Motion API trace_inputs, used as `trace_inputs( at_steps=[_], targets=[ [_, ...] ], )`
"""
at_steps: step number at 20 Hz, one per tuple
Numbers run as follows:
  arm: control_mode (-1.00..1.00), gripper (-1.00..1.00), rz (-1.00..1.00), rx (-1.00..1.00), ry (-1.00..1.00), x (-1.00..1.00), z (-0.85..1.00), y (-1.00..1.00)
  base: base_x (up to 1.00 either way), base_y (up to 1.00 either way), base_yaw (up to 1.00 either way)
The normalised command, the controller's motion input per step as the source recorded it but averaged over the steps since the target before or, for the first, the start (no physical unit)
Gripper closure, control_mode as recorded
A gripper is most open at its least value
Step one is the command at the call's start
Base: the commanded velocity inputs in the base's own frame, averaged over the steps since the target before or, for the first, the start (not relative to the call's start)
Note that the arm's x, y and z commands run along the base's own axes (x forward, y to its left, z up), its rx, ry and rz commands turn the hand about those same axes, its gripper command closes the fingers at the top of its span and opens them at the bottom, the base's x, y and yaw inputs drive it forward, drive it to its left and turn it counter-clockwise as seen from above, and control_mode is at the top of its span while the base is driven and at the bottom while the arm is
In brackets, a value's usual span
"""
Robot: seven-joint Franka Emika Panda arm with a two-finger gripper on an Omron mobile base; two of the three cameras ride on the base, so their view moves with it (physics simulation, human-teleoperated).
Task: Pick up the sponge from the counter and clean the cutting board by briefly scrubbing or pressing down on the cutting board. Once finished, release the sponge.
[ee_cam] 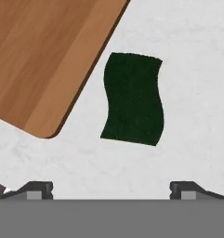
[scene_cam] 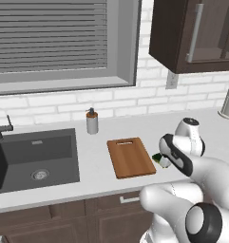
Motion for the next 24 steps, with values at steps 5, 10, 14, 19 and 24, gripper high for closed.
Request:
trace_inputs(
  at_steps=[5,10,14,19,24],
  targets=[
    [-1.00,-1.00,0.00,0.00,0.00,0.08,-0.29,0.00,0.00,0.00,0.00],
    [-1.00,-1.00,0.00,0.00,0.00,0.15,-0.21,0.00,0.00,0.00,0.00],
    [-1.00,-1.00,0.00,0.00,0.00,0.20,-0.11,0.00,0.00,0.00,0.00],
    [-1.00,-1.00,0.00,0.00,0.00,0.22,-0.09,0.00,0.00,0.00,0.00],
    [-1.00,-1.00,0.00,0.00,0.00,0.18,-0.11,0.00,0.00,0.00,0.00]
  ],
)
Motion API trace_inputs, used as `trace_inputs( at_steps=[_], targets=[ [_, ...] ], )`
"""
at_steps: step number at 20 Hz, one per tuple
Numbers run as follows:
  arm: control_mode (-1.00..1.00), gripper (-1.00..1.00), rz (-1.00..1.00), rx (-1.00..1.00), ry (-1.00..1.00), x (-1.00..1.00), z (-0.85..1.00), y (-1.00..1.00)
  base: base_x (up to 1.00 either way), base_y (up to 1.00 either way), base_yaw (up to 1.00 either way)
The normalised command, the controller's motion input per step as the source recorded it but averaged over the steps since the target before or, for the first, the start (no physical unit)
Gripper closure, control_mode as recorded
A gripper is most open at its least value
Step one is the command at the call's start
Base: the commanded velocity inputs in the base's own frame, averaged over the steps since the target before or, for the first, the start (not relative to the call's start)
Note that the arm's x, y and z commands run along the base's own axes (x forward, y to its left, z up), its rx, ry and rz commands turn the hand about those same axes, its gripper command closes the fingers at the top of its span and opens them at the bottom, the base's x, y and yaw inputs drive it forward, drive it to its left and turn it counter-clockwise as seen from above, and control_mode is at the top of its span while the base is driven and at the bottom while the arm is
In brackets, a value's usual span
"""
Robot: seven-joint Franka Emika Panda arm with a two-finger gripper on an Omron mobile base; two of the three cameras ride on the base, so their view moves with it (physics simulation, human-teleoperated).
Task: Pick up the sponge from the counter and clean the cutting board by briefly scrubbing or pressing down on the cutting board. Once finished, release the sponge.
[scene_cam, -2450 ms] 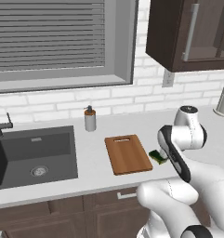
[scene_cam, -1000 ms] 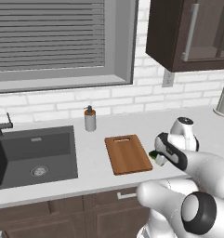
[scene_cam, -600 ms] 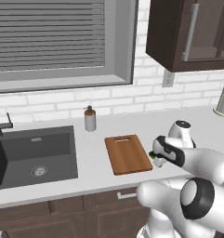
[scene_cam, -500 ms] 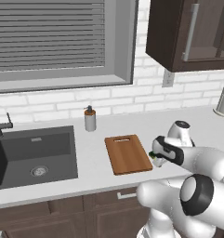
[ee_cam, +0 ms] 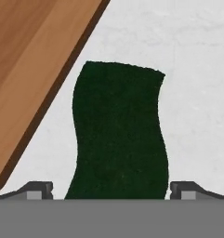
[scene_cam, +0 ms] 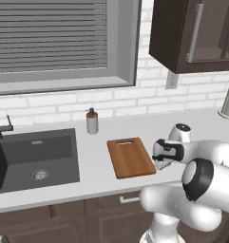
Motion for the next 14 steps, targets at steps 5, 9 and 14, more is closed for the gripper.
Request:
trace_inputs(
  at_steps=[5,9,14],
  targets=[
    [-1.00,-1.00,0.00,0.00,0.00,0.14,-0.11,0.00,0.00,0.00,0.00],
    [-1.00,-1.00,0.00,0.00,0.00,0.13,-0.09,0.00,0.00,0.00,0.00],
    [-1.00,-1.00,0.00,0.00,0.01,0.06,-0.11,0.00,0.00,0.00,0.00]
  ],
)
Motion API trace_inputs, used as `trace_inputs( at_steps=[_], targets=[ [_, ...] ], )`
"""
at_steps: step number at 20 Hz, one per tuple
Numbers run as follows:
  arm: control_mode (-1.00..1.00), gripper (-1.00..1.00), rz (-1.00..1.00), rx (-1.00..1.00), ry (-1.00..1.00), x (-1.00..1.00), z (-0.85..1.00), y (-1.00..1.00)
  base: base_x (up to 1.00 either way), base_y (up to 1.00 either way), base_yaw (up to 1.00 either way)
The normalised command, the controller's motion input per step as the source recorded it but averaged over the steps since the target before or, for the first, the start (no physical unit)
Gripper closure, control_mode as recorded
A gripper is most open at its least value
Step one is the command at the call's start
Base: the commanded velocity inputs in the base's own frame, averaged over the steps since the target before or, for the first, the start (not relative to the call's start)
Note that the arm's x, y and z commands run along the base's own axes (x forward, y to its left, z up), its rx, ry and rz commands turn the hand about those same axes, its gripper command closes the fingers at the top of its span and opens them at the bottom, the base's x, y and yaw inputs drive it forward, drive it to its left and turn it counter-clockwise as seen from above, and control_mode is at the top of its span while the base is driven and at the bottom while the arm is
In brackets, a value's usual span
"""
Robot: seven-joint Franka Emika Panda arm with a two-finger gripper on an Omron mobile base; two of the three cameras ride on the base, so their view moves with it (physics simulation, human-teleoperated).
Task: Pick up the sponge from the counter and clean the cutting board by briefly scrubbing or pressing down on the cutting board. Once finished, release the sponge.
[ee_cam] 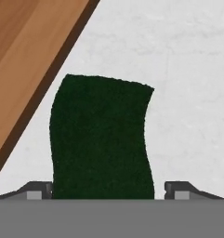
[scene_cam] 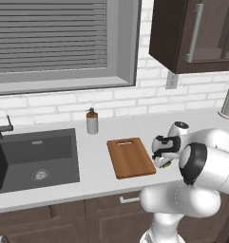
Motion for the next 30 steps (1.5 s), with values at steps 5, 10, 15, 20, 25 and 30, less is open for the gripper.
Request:
trace_inputs(
  at_steps=[5,10,15,20,25,30],
  targets=[
    [-1.00,1.00,0.00,0.00,0.01,0.00,-0.24,0.00,0.00,0.00,0.00],
    [-1.00,1.00,0.00,0.00,0.00,0.00,-0.12,0.00,0.00,0.00,0.00],
    [-1.00,1.00,0.02,0.00,0.00,-0.07,0.03,0.08,0.00,0.00,0.00],
    [-1.00,1.00,0.20,-0.02,-0.03,-0.20,0.65,0.39,0.00,0.00,0.00],
    [-1.00,1.00,0.25,0.00,0.03,0.00,0.42,0.38,0.00,0.00,0.00],
    [-1.00,1.00,0.25,-0.01,0.11,0.24,0.00,0.57,0.00,0.00,0.00]
  ],
)
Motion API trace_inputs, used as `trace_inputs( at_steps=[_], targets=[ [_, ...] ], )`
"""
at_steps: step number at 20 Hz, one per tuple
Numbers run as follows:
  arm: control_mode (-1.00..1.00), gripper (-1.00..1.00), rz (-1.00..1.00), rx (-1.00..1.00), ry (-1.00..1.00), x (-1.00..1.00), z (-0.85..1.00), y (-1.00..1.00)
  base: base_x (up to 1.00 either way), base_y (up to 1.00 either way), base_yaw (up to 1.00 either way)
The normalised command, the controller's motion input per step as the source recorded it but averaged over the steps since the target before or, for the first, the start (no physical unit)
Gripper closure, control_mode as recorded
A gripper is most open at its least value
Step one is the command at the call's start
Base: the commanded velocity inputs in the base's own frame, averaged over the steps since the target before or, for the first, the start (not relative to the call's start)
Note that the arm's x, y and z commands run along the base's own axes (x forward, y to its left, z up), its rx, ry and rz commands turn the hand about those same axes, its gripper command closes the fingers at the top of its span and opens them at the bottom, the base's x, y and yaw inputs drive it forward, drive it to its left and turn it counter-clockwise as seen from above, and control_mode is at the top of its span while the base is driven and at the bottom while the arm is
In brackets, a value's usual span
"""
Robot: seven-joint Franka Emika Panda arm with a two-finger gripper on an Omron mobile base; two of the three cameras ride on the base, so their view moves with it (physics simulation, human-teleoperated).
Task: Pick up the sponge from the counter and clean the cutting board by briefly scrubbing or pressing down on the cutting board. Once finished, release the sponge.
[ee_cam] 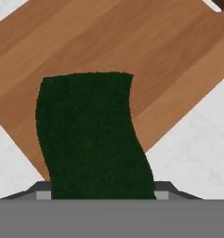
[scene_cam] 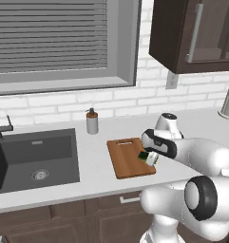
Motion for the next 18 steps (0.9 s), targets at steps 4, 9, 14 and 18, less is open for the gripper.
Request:
trace_inputs(
  at_steps=[4,9,14,18],
  targets=[
    [-1.00,1.00,0.12,-0.02,0.22,0.59,0.00,0.52,0.00,0.00,0.00],
    [-1.00,1.00,0.08,-0.08,0.20,0.52,-0.15,0.50,0.00,0.00,0.00],
    [-1.00,1.00,0.08,-0.06,0.05,0.04,-0.22,0.39,0.00,0.00,0.00],
    [-1.00,1.00,0.09,-0.04,0.00,-0.03,-0.37,0.31,0.00,0.00,0.00]
  ],
)
